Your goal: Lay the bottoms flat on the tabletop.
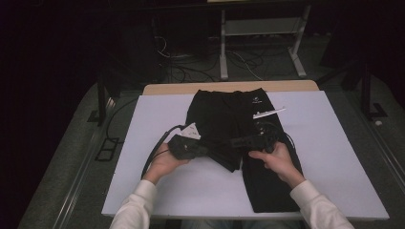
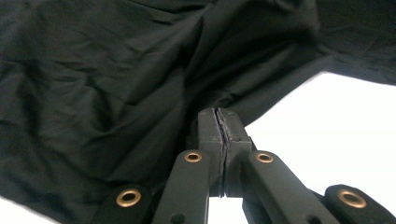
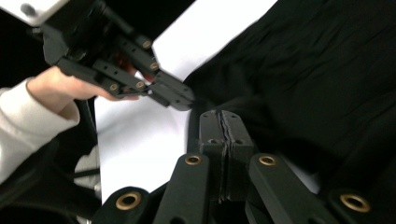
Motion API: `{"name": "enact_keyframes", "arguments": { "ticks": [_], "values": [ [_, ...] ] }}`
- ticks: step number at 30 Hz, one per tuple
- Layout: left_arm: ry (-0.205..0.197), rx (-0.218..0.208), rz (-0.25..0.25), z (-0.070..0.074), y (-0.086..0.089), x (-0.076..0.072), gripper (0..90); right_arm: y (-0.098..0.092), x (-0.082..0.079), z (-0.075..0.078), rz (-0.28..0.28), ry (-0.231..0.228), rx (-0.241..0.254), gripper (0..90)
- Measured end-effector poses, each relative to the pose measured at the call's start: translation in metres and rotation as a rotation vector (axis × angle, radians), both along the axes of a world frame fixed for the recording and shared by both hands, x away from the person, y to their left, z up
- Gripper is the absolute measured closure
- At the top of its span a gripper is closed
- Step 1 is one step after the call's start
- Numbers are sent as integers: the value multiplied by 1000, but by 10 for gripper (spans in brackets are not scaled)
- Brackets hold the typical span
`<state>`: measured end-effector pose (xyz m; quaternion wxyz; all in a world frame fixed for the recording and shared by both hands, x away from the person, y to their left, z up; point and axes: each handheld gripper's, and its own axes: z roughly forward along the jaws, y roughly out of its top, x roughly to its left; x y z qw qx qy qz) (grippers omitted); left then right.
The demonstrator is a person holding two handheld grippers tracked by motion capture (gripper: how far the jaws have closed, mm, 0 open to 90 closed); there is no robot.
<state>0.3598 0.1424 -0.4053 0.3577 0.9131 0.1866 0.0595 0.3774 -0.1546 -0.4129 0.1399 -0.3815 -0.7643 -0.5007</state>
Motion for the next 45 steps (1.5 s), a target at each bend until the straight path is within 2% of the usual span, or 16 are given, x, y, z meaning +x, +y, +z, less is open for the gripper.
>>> {"name": "enact_keyframes", "arguments": {
  "ticks": [4, 8, 11, 13, 14, 17, 20, 22, 25, 28, 32, 37, 40, 41, 45],
  "values": [
    [18, 6, 35, -8, 5, 10, 877, -5, 13, -4, -42, 14, -14, 873],
    [68, 52, 62, -19, 5, 15, 818, -6, 18, -15, -64, 40, -62, 873],
    [68, 75, 57, -21, 6, 13, 787, -10, 18, -21, -85, 56, -81, 873],
    [40, 81, 67, -19, 8, 10, 716, -12, 18, -23, -96, 58, -94, 873],
    [17, 77, 78, -18, 10, 8, 679, -14, 18, -24, -98, 58, -97, 873],
    [-11, -2, 78, -10, 14, 3, 592, -16, 19, -27, -104, 69, -95, 873],
    [-33, -48, 29, -2, 8, -6, 558, -16, 19, -29, -102, 72, -95, 873],
    [-32, -59, -15, 0, 1, -13, 525, -15, 19, -29, -100, 75, -95, 873],
    [-24, -53, -85, -3, -12, -25, 500, -15, 19, -30, -97, 79, -92, 873],
    [2, -34, -153, -10, -25, -34, 492, -16, 19, -31, -98, 81, -92, 873],
    [38, -6, -212, -22, -39, -41, 491, -16, 20, -33, -101, 88, -93, 873],
    [65, 8, -237, -31, -46, -43, 492, -16, 20, -34, -100, 91, -97, 873],
    [78, 53, -250, -38, -49, -42, 509, -16, 20, -34, -101, 93, -96, 873],
    [73, 31, -244, -39, -49, -42, 524, -16, 20, -34, -101, 93, -96, 873],
    [24, 22, -211, -42, -46, -42, 682, -16, 20, -34, -100, 92, -96, 873]
  ]
}}
